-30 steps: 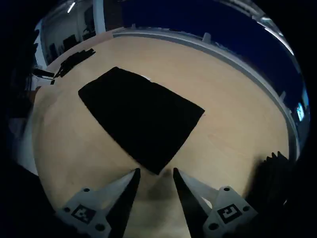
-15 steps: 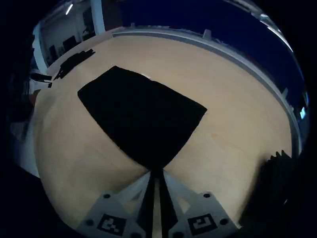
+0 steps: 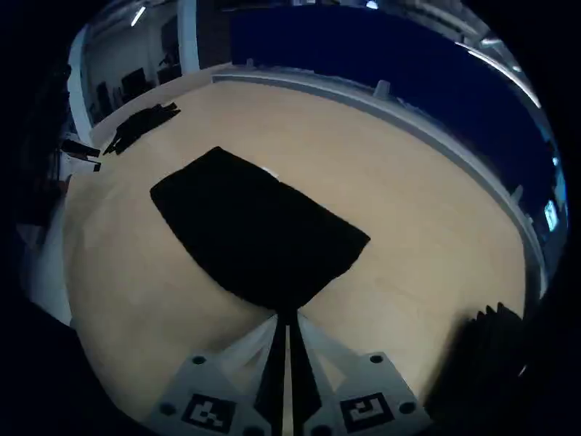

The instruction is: Fold towel

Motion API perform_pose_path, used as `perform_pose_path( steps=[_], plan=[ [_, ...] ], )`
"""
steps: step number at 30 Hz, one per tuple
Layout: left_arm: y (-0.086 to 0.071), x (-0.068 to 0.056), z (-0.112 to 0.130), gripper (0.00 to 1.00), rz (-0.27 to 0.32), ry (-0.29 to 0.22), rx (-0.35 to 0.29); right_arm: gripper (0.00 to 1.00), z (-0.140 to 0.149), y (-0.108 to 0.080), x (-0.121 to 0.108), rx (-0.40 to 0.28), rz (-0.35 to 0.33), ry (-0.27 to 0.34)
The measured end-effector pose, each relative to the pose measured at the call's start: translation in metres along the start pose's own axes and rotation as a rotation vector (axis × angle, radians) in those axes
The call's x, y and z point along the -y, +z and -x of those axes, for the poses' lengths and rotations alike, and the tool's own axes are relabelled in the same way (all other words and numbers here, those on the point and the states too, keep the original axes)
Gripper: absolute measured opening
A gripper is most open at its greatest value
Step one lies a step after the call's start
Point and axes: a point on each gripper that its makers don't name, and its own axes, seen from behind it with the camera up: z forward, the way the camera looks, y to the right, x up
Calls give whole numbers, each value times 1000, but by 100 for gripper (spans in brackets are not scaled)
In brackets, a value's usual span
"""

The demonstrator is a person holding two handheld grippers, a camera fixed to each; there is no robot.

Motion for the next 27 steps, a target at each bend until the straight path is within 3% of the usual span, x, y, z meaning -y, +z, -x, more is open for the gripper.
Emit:
perform_pose_path(
  steps=[6, 14, 27],
  plan=[
    [-5, 0, -3, 88, 4, -17, -11, 3, -41, -13, 1, -40, 8, -81],
    [-13, 1, -5, 88, 9, -48, -23, 3, -94, -23, 19, -79, -7, -221],
    [-26, 10, 2, 88, -7, -88, -35, 3, -126, -14, 39, -71, -48, -360]
  ],
)
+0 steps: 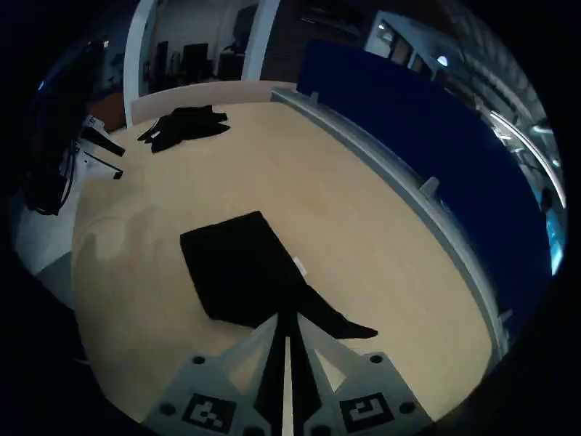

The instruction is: Fold towel

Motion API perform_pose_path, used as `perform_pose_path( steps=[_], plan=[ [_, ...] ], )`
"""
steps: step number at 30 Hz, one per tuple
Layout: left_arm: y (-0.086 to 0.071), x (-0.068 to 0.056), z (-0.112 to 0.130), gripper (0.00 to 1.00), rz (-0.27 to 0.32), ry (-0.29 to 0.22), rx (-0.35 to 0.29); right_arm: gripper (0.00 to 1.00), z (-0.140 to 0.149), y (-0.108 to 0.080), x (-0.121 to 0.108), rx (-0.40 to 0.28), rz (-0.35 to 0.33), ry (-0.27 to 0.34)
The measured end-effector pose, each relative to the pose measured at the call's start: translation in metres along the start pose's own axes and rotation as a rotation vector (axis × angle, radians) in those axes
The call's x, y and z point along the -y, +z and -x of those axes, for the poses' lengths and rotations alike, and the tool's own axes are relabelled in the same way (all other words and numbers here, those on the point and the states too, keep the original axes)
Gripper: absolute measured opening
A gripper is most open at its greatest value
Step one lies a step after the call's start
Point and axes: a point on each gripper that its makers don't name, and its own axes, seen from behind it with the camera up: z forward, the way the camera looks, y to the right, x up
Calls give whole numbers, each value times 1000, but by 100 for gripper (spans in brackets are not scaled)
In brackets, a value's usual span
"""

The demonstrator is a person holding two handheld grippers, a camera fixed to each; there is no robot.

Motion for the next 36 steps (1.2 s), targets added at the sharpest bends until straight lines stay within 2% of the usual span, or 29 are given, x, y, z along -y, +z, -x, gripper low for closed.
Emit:
perform_pose_path(
  steps=[8, 15, 20, 26, 30, 36],
  plan=[
    [-9, 4, 4, 88, 0, -45, -18, 3, -36, 26, 23, -1, -74, -128],
    [-15, 8, 5, 88, -17, -83, -37, 3, -59, 61, 65, 11, -169, -224],
    [-21, 10, 12, 88, -21, -110, -40, 3, -64, 95, 96, 20, -221, -234],
    [-25, 15, 23, 88, -30, -146, -35, 3, -55, 131, 126, 54, -283, -203],
    [-25, 16, 26, 88, -27, -162, -35, 3, -50, 140, 132, 72, -294, -187],
    [-23, 16, 25, 88, -24, -152, -36, 6, -49, 139, 129, 67, -295, -187]
  ],
)
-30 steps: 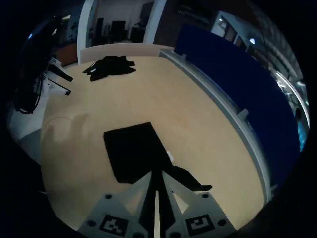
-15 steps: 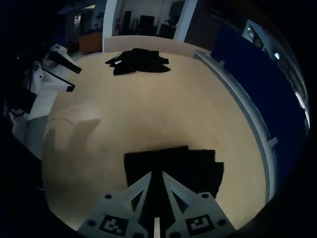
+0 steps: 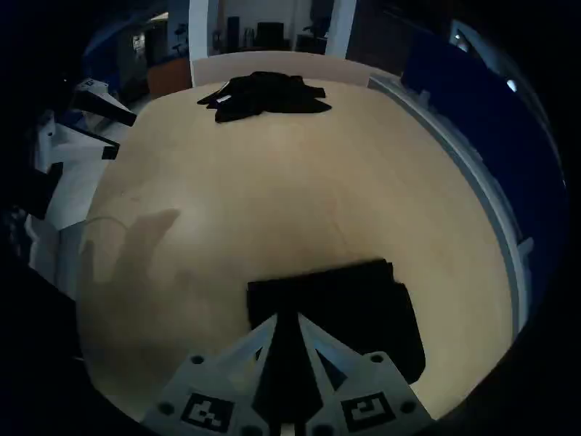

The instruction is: Fold towel

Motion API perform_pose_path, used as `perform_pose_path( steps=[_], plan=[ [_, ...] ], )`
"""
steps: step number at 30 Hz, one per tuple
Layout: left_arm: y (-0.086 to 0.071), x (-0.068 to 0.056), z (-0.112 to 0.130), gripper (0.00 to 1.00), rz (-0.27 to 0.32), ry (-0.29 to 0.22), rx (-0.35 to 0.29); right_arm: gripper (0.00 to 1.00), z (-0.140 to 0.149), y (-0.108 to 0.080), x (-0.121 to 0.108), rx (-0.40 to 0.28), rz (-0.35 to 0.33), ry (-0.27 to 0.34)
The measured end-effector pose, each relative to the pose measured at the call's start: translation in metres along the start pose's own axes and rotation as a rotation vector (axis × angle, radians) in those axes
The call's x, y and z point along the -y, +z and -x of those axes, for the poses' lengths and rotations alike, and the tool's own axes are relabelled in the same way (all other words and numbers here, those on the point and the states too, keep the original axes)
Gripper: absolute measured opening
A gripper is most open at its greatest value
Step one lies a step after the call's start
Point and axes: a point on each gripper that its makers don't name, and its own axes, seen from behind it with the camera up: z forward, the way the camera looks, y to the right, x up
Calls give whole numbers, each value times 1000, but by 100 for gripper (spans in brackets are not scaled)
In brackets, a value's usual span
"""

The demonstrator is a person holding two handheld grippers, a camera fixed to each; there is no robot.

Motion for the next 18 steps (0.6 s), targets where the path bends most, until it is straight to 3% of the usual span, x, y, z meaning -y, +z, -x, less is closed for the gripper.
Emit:
perform_pose_path(
  steps=[5, 9, 18],
  plan=[
    [0, -2, -2, 88, 2, 13, -2, 22, -2, -4, -1, -19, -1, 4],
    [-1, -3, -3, 88, 3, 16, -3, 54, -3, -9, -1, -30, -2, 15],
    [-2, -4, -5, 88, 5, 20, -8, 68, 8, -23, -7, -37, 41, 82]
  ],
)
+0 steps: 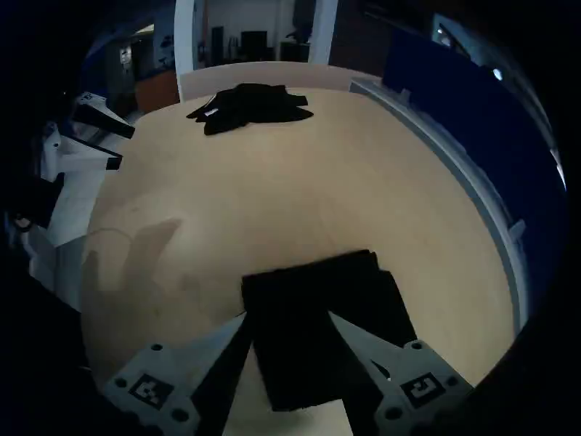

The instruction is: Fold towel

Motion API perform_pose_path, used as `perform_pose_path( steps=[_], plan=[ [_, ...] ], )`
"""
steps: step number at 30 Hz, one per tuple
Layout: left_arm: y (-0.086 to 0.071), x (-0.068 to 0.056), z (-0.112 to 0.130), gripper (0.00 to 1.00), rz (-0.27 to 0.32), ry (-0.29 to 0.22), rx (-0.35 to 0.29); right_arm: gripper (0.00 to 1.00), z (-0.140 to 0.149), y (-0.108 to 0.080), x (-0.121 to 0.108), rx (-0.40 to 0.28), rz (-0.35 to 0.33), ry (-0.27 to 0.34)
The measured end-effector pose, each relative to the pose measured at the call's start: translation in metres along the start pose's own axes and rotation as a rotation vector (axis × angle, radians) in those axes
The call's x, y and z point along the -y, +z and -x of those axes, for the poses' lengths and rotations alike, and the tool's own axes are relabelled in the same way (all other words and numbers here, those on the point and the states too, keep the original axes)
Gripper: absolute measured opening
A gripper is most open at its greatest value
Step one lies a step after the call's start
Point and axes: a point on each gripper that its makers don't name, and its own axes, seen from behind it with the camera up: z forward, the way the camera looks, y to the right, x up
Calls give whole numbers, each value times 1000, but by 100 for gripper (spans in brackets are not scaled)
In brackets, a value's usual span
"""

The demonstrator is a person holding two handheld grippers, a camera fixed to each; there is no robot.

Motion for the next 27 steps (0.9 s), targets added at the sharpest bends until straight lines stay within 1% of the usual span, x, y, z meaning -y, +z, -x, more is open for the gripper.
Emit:
perform_pose_path(
  steps=[8, 13, 20, 23, 27],
  plan=[
    [1, -1, -2, 88, 0, 3, 0, 68, 30, -16, -3, 8, 36, 106],
    [4, -2, -3, 88, 1, 5, 1, 68, 55, -26, -2, 27, 58, 157],
    [5, -6, -4, 88, 8, 10, 0, 68, 80, -35, 1, 49, 86, 212],
    [5, -8, -5, 88, 10, 14, 0, 68, 84, -35, 2, 49, 91, 228],
    [6, -10, -6, 88, 13, 16, 0, 68, 86, -35, 3, 52, 101, 236]
  ],
)
